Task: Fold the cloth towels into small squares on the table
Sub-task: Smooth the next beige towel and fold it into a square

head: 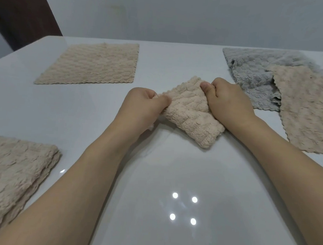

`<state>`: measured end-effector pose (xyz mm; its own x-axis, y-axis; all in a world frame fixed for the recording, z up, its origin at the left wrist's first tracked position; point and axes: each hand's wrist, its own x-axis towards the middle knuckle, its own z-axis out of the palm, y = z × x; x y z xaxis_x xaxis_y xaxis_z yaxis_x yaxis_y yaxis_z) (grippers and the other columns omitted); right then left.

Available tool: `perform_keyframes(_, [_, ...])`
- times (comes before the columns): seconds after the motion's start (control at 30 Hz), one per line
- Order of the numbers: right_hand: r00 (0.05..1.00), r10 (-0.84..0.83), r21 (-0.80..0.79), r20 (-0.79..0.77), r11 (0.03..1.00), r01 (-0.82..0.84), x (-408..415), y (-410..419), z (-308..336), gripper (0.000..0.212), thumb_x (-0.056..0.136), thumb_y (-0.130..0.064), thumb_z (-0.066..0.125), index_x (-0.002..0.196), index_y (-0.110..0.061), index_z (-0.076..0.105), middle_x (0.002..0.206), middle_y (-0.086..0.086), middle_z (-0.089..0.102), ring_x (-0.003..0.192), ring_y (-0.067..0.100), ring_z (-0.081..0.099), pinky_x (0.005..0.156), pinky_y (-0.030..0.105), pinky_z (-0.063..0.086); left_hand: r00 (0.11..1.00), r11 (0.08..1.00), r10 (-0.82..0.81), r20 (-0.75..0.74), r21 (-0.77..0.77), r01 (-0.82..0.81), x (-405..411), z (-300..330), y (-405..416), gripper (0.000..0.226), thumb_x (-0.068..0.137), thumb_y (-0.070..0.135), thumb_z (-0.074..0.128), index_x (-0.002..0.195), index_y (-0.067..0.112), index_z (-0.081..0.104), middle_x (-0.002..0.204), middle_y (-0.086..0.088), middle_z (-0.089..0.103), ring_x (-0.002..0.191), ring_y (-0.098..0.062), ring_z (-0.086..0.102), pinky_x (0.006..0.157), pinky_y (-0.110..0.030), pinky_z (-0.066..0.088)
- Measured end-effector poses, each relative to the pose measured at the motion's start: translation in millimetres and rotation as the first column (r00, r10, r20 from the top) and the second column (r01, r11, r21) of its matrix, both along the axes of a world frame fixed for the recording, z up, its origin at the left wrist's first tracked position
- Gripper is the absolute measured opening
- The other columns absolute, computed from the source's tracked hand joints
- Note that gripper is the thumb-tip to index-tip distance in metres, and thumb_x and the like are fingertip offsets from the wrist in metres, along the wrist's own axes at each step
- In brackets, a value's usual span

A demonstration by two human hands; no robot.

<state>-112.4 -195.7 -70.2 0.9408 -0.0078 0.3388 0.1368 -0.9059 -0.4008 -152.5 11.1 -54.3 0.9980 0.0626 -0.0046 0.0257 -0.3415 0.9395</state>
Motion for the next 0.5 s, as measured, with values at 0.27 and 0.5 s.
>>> perform_keyframes(0.27, [1.000,-0.021,-0.038,-0.004,0.999,0.021,0.6,0.3,0.1,0.044,0.101,-0.051,0.029,0.084,-0.013,0.044,0.080,0.004,0.050,0.076,0.028,0.045,0.065,0.037,0.033,0.998,0.975,0.055,0.006,0.217,-0.055,-4.8,-1.1,-3.4,0.032,0.075,0.034,0.062,0.054,0.022,0.041,0.043,0.008,0.040,0.052,-0.022,0.045,0.070,-0.038,0.036])
perform_keyframes(0.5, [1.000,-0.018,-0.058,-0.007,0.998,0.018,0.4,1.0,0.4,0.042,0.100,-0.051,0.030,0.083,-0.014,0.043,0.079,0.004,0.049,0.075,0.027,0.043,0.064,0.036,0.031,0.995,0.819,0.077,0.063,0.564,-0.099,-7.5,1.8,-8.8,0.024,0.088,0.035,0.049,0.070,0.019,0.043,0.079,-0.013,0.070,0.075,-0.022,0.049,0.092,-0.040,0.031])
